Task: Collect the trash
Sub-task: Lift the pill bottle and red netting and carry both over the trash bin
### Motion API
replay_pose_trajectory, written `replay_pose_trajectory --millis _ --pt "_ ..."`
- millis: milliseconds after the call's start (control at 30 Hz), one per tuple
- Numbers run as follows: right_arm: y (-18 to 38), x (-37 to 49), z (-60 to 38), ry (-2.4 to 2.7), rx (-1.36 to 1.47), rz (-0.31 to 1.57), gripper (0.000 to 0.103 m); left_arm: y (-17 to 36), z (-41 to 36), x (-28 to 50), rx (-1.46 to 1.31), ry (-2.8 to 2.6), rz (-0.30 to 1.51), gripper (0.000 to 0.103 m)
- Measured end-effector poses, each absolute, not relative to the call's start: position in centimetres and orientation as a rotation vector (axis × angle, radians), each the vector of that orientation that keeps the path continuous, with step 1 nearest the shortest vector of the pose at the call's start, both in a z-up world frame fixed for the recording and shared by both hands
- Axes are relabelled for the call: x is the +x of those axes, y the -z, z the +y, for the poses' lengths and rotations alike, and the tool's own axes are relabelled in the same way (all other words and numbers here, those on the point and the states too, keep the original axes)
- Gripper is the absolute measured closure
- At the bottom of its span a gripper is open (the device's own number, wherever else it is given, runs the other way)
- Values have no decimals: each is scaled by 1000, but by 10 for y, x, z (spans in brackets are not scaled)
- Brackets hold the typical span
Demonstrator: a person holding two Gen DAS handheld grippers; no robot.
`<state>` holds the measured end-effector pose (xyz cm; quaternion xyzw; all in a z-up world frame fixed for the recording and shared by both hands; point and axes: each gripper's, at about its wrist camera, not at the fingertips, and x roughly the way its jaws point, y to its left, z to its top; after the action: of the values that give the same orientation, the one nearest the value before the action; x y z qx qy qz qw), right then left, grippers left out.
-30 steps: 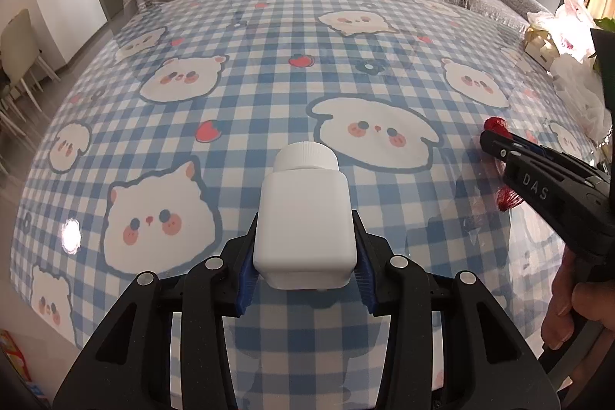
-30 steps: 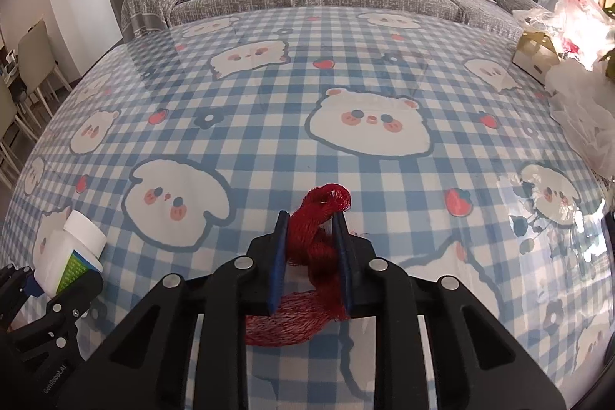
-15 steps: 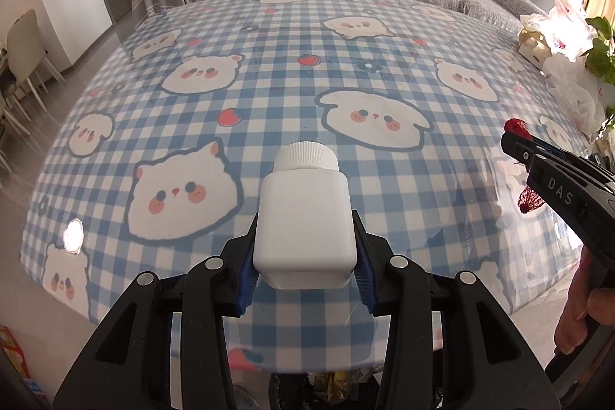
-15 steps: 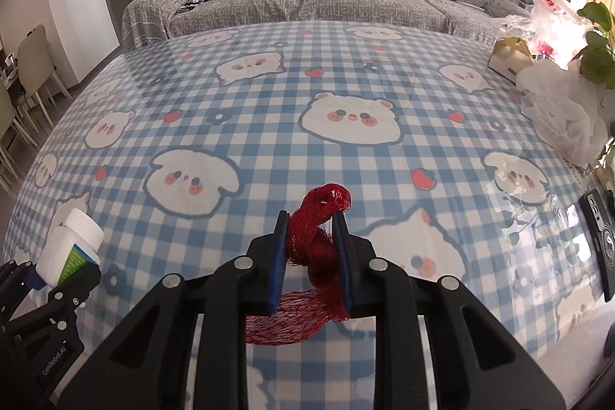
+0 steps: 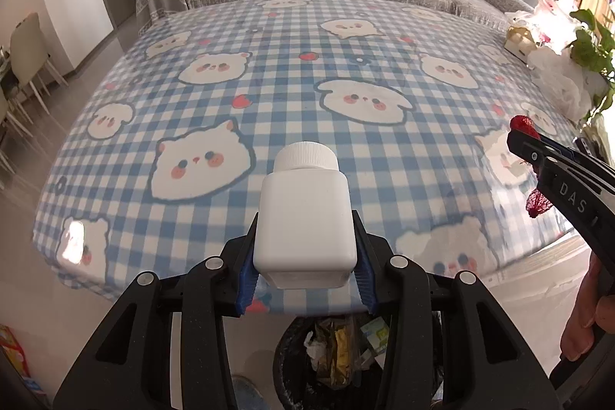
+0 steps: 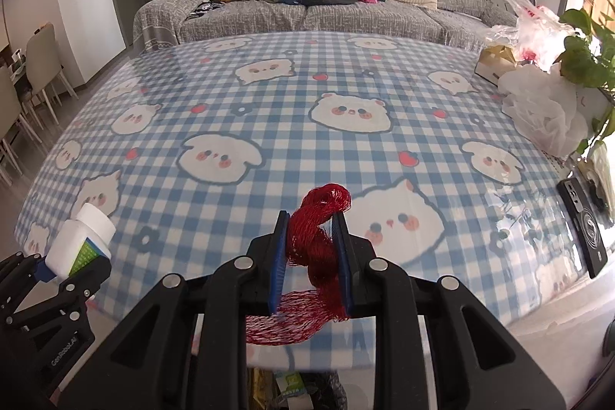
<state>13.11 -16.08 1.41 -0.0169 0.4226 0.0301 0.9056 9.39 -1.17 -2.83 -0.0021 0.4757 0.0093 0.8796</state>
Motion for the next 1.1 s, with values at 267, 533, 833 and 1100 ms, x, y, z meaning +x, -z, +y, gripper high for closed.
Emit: replay_pose_trajectory --millis 267,533,833,1100 --pt "-24 81 -160 -81 -30 843 82 31 -1 50 -16 -16 998 62" --pt "-9 42 -149 -107 -24 869 82 35 18 8 -37 -31 995 62" --pt "20 2 -132 -138 -43 910 82 53 31 -38 -70 -37 1008 62" --pt "55 -19 -124 -154 -45 962 82 93 19 -56 -77 -1 1043 62"
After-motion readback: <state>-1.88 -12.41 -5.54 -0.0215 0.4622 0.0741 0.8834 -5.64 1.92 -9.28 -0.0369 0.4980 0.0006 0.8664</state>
